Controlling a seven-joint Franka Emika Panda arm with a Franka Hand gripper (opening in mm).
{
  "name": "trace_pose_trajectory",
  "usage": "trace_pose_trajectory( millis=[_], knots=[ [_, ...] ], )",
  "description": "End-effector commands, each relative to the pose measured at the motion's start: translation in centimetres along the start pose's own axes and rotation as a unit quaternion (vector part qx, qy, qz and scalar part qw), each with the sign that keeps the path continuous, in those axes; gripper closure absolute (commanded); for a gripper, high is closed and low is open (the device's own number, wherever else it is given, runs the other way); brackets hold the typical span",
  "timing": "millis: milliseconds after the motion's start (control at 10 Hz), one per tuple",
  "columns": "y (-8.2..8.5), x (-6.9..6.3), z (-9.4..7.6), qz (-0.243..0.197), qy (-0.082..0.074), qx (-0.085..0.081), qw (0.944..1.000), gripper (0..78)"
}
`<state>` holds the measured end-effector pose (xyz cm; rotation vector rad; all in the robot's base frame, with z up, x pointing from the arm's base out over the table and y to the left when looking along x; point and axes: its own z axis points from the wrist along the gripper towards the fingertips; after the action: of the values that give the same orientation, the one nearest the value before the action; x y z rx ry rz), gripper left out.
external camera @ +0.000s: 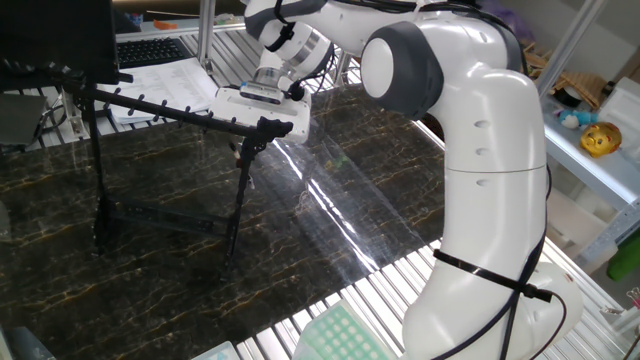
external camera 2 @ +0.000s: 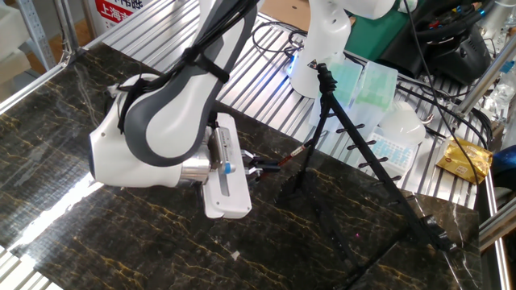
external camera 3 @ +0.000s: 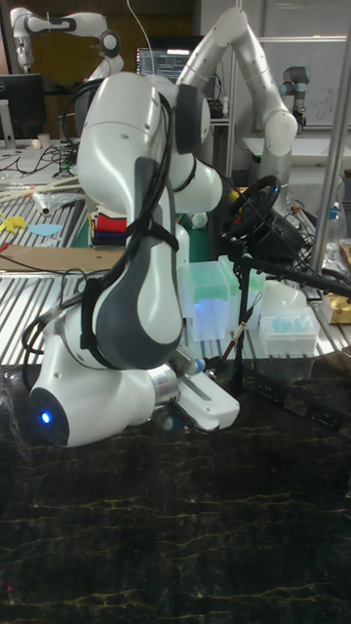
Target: Place the brush on the pen rack
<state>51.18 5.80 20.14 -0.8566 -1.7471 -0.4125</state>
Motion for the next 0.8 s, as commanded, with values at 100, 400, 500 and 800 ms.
trace_pose_trajectory(
  millis=[100, 400, 500, 800],
  knots=[
    [-0.34, 0.55, 0.42, 0.006, 0.026, -0.012, 0.9996, 75.5],
    [-0.48, 0.79, 0.93, 0.010, 0.037, -0.018, 0.9991, 75.5],
    [-0.52, 0.82, 0.89, 0.008, 0.041, -0.019, 0.9990, 75.5],
    [-0.69, 0.90, 0.82, 0.010, 0.041, -0.019, 0.9989, 75.5]
  ],
)
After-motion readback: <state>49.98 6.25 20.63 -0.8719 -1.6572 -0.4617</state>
